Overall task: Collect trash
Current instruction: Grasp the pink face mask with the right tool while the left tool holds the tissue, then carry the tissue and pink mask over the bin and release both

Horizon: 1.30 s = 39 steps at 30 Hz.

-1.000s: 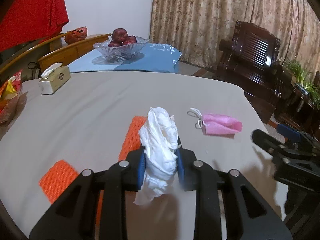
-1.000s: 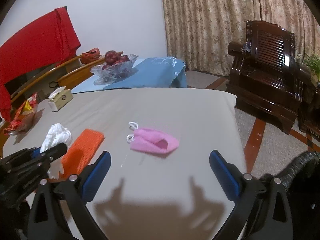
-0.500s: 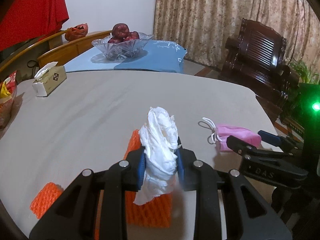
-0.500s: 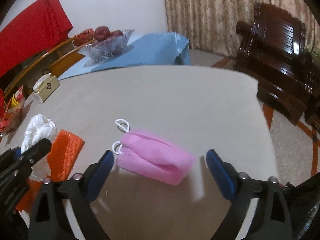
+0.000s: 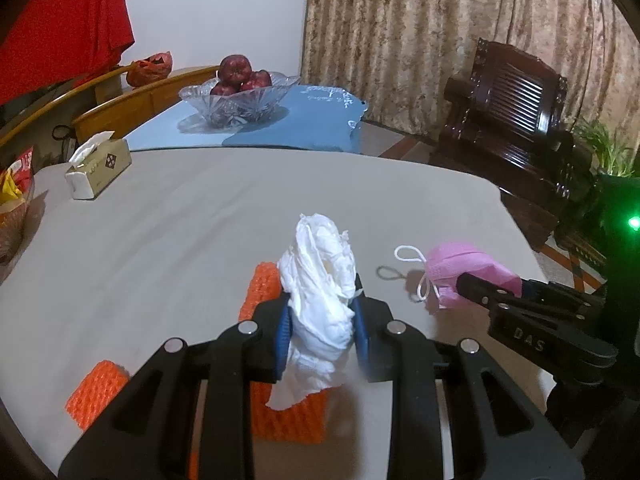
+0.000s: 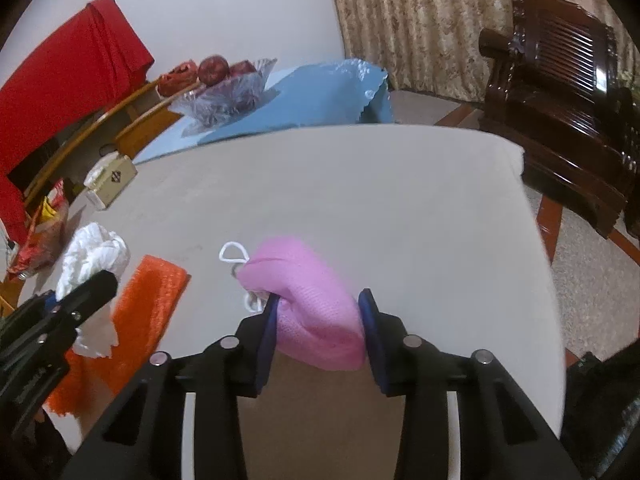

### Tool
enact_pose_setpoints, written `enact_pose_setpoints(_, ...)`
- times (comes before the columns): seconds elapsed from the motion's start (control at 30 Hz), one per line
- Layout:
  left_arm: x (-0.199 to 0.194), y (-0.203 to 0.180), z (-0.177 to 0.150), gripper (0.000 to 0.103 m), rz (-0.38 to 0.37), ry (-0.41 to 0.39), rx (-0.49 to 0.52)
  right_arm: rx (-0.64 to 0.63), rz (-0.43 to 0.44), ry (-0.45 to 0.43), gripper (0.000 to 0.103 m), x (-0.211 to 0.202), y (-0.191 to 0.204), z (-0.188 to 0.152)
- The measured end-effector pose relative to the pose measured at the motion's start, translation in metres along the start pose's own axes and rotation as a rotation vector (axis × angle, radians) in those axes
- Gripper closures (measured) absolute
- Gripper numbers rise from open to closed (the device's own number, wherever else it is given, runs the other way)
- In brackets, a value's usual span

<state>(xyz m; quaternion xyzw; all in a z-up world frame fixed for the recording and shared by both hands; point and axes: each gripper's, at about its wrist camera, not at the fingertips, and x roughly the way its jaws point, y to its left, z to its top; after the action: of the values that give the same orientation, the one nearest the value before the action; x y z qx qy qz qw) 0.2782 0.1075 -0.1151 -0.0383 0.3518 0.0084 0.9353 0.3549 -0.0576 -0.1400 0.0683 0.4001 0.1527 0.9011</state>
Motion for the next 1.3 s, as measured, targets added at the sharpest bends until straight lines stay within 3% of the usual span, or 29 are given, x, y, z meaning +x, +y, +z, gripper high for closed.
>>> enact_pose_setpoints(0.77, -0.093, -0.062, -0.010, 0.078, -0.097, -0.069, 0.048, 0.001, -0.064, -0.170, 0.064, -0.143, -0.015, -0.023)
enact_pose_setpoints(1.3, -0.156, -0.151, -0.043, 0.078, -0.253, -0.091, 0.151, 0.080, -0.178, -0.258, 0.064, -0.251, -0.069, -0.073)
